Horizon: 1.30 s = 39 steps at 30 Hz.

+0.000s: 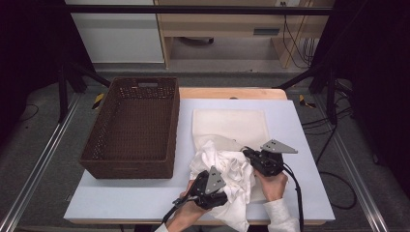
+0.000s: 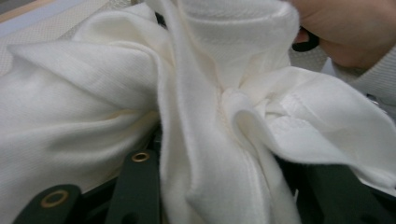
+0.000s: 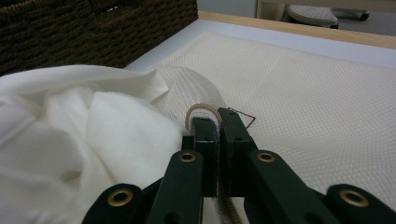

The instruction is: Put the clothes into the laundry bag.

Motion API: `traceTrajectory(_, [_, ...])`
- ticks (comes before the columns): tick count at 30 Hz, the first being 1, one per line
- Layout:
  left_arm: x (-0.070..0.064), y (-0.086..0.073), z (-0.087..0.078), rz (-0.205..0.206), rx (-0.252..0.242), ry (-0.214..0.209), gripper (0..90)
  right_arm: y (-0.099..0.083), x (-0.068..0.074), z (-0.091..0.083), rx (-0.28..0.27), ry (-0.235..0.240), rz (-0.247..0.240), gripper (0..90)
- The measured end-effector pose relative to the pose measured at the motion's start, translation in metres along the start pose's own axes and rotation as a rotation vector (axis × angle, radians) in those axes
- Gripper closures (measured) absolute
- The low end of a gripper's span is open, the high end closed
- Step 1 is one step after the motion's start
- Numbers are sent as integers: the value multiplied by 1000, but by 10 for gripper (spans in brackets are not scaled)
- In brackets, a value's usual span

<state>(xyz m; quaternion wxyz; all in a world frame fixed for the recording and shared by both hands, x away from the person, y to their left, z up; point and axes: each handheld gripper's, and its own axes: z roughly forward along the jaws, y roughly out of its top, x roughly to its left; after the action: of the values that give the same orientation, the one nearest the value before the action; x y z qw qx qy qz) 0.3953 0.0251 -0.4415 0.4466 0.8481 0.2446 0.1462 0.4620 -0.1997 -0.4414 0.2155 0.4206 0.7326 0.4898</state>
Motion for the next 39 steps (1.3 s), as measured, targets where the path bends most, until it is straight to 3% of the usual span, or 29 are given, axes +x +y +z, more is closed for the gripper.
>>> traceTrajectory(3, [2,2,-1,-31,-1,8,390,-2,0,0,2,-2,0,872])
traceTrajectory(6, [1,9,-3,-37,26,-3,351,-3,-2,-1,2,-6,7,872])
traceTrajectory(10, [0,17,-2,-26,50,5,354,-3,-1,-1,-2,-11,-2,872])
traceTrajectory(15, [-2,25,-1,-45,68,-7,468,-2,-1,-3,-3,-13,-1,872])
traceTrajectory(17, [-7,28,-2,-24,53,-17,529,-3,-1,-2,-6,-12,0,872])
traceTrajectory(22, [-21,34,2,41,46,-53,572,-2,1,-2,-12,-14,2,872])
traceTrajectory(24, [-27,32,10,75,68,-49,573,-2,1,-3,-16,-9,4,872])
traceTrajectory(27, [-29,28,24,89,84,-27,572,1,2,-6,-35,-10,0,873])
traceTrajectory(30, [-20,22,38,74,132,-28,562,5,1,-15,-71,2,14,872])
traceTrajectory(32, [-12,20,41,25,119,-67,553,7,1,-19,-89,18,31,872])
traceTrajectory(37, [-15,21,35,40,110,-38,482,3,4,-15,-69,13,16,872])
traceTrajectory(39, [-15,23,28,-4,113,-62,425,2,3,-15,-62,11,6,872])
